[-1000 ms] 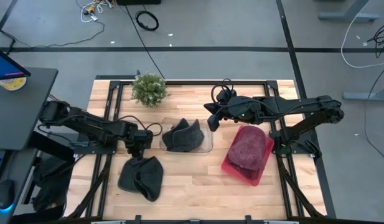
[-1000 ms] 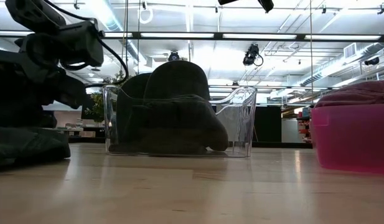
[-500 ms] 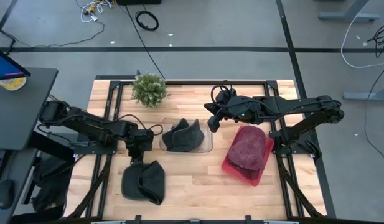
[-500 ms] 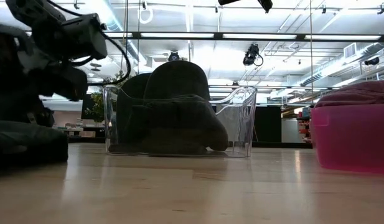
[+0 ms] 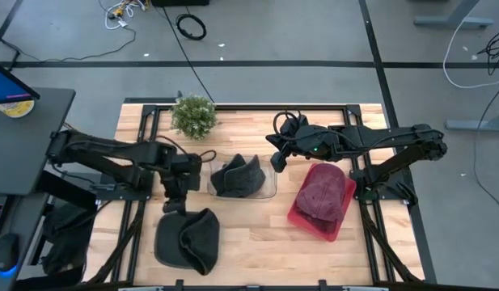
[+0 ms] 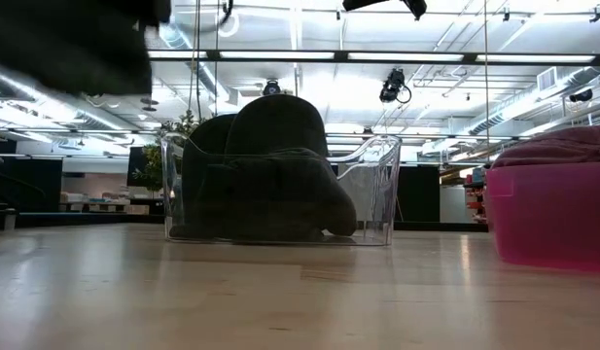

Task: Pick & Place hat
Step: Put the black cap into the transparent bin

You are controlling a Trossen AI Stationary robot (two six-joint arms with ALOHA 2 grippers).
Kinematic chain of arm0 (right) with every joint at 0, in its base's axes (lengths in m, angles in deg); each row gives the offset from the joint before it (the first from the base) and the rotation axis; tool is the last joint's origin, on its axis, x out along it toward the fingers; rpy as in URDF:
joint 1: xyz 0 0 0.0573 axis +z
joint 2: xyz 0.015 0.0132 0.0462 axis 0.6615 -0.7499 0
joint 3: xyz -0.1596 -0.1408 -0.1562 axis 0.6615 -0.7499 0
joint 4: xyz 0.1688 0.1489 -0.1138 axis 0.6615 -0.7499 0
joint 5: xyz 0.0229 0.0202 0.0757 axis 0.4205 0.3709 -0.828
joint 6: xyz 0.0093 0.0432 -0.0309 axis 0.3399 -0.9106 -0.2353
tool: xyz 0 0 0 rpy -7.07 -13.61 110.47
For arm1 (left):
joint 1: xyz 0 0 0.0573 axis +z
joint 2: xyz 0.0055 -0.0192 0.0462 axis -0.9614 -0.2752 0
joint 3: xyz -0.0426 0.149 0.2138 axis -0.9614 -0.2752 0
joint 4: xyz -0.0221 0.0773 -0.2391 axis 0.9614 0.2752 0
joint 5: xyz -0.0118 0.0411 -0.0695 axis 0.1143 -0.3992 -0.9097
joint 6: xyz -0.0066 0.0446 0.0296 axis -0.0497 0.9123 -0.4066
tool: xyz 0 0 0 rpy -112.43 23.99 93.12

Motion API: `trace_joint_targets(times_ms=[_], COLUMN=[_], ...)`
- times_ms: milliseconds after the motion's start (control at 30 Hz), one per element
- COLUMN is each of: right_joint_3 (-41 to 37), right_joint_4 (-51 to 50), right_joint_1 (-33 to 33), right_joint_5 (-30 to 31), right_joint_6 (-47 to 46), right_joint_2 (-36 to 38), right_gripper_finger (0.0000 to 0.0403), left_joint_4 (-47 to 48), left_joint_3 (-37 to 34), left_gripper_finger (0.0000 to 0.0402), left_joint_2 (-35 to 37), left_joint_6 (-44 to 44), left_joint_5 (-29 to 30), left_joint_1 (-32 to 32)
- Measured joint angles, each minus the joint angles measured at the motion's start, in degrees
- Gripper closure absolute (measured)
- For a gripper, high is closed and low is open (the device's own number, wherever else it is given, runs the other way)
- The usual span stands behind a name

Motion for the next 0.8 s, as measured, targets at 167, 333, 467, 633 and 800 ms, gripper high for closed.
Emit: trace_joint_targets(times_ms=[167,333,467,633,800], right_joint_3=[0.0,0.0,0.0,0.0,0.0], right_joint_4=[-0.3,-0.4,-0.3,0.5,4.2], right_joint_1=[0.0,0.0,0.0,0.0,0.0], right_joint_5=[0.0,0.0,0.0,0.0,-0.4], right_joint_6=[1.5,1.5,1.5,0.6,-2.5], right_joint_2=[0.0,0.0,0.0,0.2,2.6], right_gripper_finger=[0.0396,0.0396,0.0396,0.0396,0.0396], left_joint_4=[10.1,11.0,10.8,10.6,11.6], left_joint_3=[15.3,29.7,39.0,45.6,46.2], left_gripper_finger=[0.039,0.039,0.039,0.039,0.039], left_joint_2=[0.0,0.0,0.0,-0.1,-0.2], left_joint_6=[4.7,9.2,13.6,19.5,22.3], left_joint_5=[7.6,23.2,35.0,44.1,47.6], left_joint_1=[0.0,0.1,0.1,0.1,0.1])
